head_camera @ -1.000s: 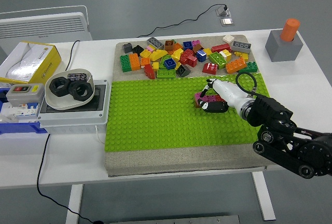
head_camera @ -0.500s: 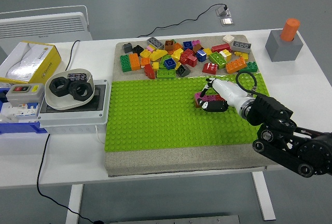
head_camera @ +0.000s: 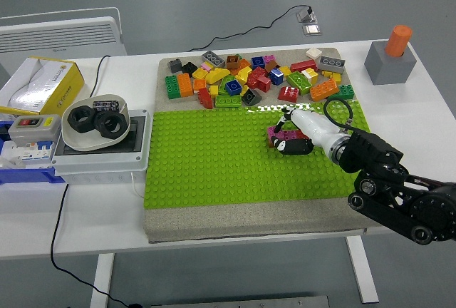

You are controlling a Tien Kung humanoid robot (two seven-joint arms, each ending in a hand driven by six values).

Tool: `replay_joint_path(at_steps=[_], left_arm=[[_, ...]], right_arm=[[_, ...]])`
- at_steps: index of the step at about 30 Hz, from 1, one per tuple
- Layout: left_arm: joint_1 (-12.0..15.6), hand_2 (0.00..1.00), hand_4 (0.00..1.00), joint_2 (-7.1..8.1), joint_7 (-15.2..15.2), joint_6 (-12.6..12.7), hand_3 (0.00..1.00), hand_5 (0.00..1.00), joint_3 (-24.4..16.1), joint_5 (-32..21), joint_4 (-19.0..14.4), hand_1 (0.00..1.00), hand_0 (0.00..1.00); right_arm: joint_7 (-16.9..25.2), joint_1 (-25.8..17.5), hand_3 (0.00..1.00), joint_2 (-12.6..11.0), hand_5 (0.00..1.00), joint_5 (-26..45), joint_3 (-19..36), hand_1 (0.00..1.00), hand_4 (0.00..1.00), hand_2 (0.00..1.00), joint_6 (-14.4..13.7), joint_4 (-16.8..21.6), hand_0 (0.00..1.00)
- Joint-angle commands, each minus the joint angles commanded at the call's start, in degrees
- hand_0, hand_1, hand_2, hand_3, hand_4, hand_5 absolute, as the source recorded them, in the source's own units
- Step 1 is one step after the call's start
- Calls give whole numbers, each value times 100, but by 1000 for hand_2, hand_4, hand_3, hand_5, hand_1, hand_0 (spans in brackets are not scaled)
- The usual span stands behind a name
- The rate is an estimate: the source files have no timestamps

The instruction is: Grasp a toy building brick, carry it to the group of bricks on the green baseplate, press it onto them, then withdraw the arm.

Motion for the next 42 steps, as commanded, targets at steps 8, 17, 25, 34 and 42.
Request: replay_joint_path(at_steps=[8,17,25,34,42], left_arm=[[0,755,998,1,5,-4,985,998,-12,21,0,594,638],[-7,755,998,5,8,-9,986,998,-15,31,0,594,636],[-2,755,998,9,-12,-9,985,998,10,-12,4,593,635],[4,755,998,5,-21,-6,984,998,14,-18,5,593,635],[4,754,998,3,-17,-3,984,998,3,0,3,593,634]], right_arm=[[52,13,663,27,455,30,18,923,556,968,-45,-36,998],[69,25,666,82,436,40,10,914,551,961,-56,-130,998],[20,-25,668,-37,427,10,-10,910,550,954,18,-68,995],[53,-73,667,-96,419,-34,-28,908,547,954,-2,-47,994],[49,-42,667,-30,421,-103,-124,907,546,954,-7,-48,995]])
